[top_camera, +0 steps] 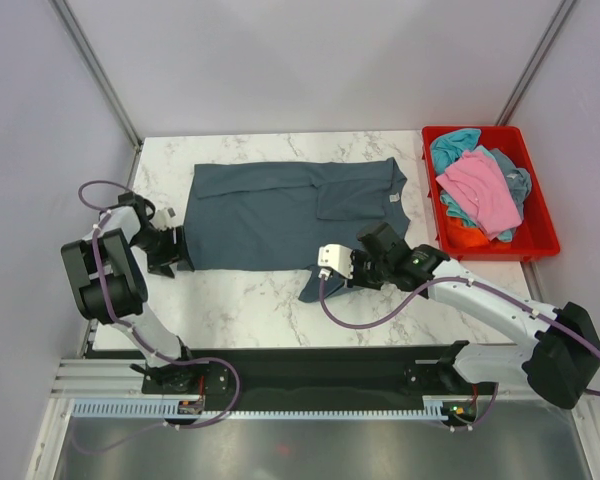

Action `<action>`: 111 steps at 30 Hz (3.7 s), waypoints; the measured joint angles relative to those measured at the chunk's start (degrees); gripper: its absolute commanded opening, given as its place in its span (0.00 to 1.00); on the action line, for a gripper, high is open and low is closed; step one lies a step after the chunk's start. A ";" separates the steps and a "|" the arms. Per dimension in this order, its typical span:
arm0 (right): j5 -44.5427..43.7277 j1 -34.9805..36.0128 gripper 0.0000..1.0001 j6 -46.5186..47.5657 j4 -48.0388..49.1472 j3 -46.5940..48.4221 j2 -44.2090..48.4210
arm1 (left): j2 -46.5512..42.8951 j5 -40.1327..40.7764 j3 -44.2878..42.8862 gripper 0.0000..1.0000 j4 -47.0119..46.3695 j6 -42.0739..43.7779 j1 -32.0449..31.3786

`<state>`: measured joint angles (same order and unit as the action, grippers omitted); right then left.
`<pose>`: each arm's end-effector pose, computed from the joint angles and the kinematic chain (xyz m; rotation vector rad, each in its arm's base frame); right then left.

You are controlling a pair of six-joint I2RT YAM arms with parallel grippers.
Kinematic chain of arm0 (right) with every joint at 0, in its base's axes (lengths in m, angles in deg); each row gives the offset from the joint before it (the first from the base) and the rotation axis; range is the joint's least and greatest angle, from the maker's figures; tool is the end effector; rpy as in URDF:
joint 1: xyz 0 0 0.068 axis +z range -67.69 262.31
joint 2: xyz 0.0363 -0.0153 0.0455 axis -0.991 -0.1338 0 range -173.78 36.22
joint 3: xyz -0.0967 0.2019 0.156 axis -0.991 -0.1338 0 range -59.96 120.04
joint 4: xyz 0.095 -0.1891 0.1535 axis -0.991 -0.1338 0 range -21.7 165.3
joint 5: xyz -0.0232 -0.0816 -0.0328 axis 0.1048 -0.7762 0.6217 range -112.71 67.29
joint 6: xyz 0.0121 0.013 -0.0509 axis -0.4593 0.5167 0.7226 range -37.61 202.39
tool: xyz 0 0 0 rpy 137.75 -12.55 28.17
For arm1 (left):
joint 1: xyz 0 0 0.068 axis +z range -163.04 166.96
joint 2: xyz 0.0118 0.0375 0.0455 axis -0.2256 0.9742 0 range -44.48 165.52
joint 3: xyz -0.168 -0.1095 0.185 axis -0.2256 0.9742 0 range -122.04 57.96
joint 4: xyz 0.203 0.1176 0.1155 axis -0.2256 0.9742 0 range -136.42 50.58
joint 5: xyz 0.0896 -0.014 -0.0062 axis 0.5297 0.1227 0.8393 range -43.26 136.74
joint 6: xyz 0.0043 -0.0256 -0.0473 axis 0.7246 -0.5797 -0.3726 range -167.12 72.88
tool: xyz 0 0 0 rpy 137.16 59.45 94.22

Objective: Fold and stack the t-shirts
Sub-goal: Fold the tshirt

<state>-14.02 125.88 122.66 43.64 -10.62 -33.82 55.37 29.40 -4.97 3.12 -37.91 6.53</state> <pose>0.1752 0.1741 0.2447 -1.7056 1.8034 0.2129 0.2898 0.0918 0.1667 -0.2547 2.9675 -0.4171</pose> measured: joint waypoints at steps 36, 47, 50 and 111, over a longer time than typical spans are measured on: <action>0.04 -2.19 0.00 -0.66 1.29 -0.02 -0.31 | 4.52 0.74 -3.34 0.68 0.15 -0.39 0.07; 0.04 -2.75 0.00 -1.07 1.29 -0.02 -0.31 | 4.20 0.76 -3.34 0.68 0.07 -0.39 0.07; 0.04 -2.93 0.00 -1.09 1.29 -0.02 -0.31 | 3.04 0.76 -3.37 0.68 -0.02 -0.39 0.07; 0.00 -4.81 0.00 -1.07 1.31 -0.20 3.04 | -3.61 -15.82 -14.38 0.02 3.91 -0.85 -2.03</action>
<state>-14.02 121.07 121.59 44.95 -10.81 -30.78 51.76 13.57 -19.35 7.03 -38.76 4.50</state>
